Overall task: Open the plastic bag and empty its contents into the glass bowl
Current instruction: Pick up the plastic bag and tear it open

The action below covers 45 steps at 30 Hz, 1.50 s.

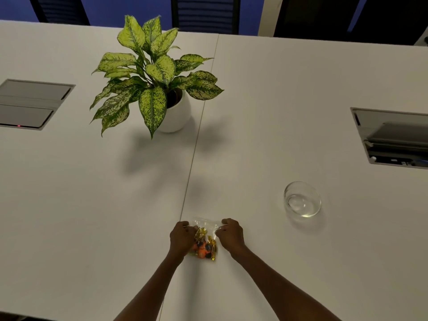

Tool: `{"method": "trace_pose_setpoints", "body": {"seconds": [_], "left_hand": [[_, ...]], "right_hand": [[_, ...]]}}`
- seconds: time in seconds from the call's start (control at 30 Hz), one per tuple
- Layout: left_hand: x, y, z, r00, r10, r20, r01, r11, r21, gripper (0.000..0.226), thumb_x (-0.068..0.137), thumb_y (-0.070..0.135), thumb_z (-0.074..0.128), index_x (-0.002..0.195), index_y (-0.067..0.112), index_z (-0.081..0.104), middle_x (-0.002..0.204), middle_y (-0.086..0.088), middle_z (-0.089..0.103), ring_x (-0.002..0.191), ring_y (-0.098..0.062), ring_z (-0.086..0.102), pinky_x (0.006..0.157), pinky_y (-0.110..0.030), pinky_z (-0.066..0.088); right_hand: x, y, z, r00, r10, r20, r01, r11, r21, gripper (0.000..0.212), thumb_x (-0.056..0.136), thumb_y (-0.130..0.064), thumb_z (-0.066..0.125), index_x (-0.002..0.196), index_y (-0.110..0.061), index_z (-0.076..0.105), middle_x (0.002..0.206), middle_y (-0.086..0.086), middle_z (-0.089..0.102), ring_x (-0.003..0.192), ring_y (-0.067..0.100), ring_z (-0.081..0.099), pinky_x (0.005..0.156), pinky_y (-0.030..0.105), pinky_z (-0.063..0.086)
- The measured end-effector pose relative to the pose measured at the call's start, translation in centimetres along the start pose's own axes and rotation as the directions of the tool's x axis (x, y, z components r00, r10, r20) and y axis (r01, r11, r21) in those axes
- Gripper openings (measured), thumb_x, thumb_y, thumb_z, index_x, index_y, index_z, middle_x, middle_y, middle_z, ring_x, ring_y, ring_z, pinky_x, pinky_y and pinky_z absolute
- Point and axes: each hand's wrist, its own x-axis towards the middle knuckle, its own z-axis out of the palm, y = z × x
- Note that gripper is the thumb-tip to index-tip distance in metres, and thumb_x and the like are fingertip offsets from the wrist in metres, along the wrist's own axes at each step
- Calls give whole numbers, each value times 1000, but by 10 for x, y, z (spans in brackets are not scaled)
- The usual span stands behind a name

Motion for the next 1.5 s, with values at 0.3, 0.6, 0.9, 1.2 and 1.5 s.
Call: {"method": "trace_pose_setpoints", "body": {"seconds": [0.3,0.6,0.9,1.2,1.5], "left_hand": [[-10,5,-1,997,74,-16,-75,990,-119,16,93,20,60,92,10,72,85,-5,72,79,-19,64,70,-27,44],[-35,1,-10,986,150,-76,-158,981,-109,19,94,23,58,83,14,71,74,0,71,71,-14,63,61,-22,42],[-63,25,-12,967,169,-191,-209,953,-217,14,95,16,58,94,14,72,81,0,72,75,-18,64,67,-21,47],[-93,85,18,979,-19,-204,-114,779,-617,30,92,32,62,100,4,71,94,-13,74,88,-24,72,83,-37,58],[-123,152,41,988,-43,147,151,436,-887,21,89,11,67,94,-9,67,86,-20,70,85,-29,70,85,-36,57]], "right_hand": [[-3,5,-7,994,-101,-42,104,993,61,40,83,-6,67,121,-9,58,107,15,68,93,22,65,80,28,52],[-19,1,-23,958,-287,29,288,956,-53,13,82,-18,70,93,-12,69,82,4,70,77,20,69,76,37,58],[-44,-21,-47,882,-466,64,470,872,-134,9,79,-22,70,80,-16,76,73,-2,74,63,4,62,59,19,47],[-57,-48,-106,794,-605,-55,587,788,-188,10,78,-20,70,82,-16,77,79,0,76,69,11,67,64,34,58],[-73,-49,-162,708,-692,-143,648,716,-259,14,82,-26,67,78,-17,76,75,2,74,70,15,65,66,42,55]]}}
